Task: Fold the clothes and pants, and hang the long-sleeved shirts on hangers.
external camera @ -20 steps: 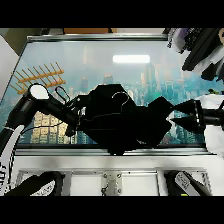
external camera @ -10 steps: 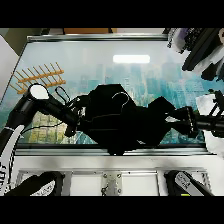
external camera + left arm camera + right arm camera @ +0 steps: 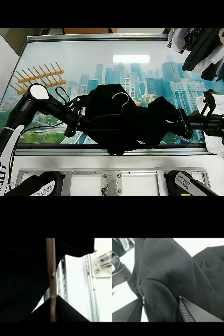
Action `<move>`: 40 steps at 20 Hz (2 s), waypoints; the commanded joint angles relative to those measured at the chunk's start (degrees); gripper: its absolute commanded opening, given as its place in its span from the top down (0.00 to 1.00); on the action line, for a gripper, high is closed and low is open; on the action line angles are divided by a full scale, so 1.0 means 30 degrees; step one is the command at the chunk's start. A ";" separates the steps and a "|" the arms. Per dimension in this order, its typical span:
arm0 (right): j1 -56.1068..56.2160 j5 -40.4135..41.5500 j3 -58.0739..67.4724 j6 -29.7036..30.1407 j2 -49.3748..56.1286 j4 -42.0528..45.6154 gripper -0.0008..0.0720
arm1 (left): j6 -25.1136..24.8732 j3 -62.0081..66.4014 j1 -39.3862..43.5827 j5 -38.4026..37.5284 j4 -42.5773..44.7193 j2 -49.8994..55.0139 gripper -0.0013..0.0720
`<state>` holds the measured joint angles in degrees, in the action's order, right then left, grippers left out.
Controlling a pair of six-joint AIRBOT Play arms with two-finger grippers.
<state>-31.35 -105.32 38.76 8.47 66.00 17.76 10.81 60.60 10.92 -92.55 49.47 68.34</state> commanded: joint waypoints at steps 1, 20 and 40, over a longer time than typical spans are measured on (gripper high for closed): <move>-0.0226 -0.0117 -0.0007 -0.0335 0.0109 -0.0015 0.35 | 0.0000 0.0000 -0.0022 -0.0022 0.0007 0.0000 0.96; -0.0306 -0.0124 -0.0211 -0.0452 -0.0874 0.0867 0.00 | 0.0036 0.0000 -0.0022 -0.0146 0.0007 0.0000 0.96; 0.3228 0.0175 -0.0204 0.0772 0.0903 -0.0350 0.00 | 0.0036 0.0000 -0.0022 -0.0087 -0.0015 0.0000 0.96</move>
<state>-21.82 -105.34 38.15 10.74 68.64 17.06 10.92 60.60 10.87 -92.86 49.56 68.34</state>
